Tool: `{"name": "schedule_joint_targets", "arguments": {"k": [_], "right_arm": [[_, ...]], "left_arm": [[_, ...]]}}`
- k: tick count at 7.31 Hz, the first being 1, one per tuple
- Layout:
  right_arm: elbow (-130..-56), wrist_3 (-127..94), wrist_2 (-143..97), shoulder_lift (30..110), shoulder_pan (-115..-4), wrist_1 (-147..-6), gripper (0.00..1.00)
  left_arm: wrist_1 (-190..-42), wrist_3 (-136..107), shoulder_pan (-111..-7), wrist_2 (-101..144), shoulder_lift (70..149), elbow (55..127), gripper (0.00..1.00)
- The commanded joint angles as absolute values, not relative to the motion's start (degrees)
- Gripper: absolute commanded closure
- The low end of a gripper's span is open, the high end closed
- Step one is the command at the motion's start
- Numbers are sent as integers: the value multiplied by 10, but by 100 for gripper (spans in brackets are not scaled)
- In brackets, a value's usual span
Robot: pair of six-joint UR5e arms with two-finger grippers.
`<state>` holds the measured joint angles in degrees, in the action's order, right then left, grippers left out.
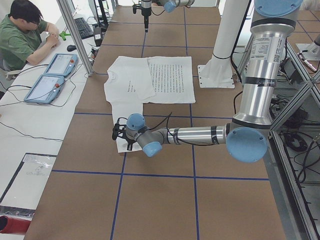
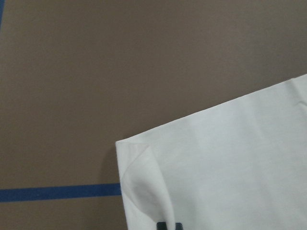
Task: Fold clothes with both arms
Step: 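Grasp the cuff of the other sleeve with the left gripper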
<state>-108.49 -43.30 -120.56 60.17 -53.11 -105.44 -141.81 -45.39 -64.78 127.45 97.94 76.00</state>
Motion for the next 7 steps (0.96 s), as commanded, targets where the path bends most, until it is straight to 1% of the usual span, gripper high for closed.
{"name": "schedule_joint_targets", "arguments": {"k": [1,3,4,5,7], "right_arm": [[-1111,-429,-1206,644,-534,-1052,0],[-1127,-402,-1207,678,-538,-1052,0],[-1133,-401,-1207,699,-538,-1050,0],[-1149,-400,-1207,721,-538,-1049,0],[-1169,-382,-1212,765,-539,-1049,0]], "left_arm": [[-1298,-488,-646,1285,1056,817,100],[-1218,-559,-601,1284,1130,858,100],[-1182,-629,-566,1279,1188,860,100],[-1167,-682,-530,1278,1240,851,100],[-1166,-728,-518,1284,1370,769,100]]}}
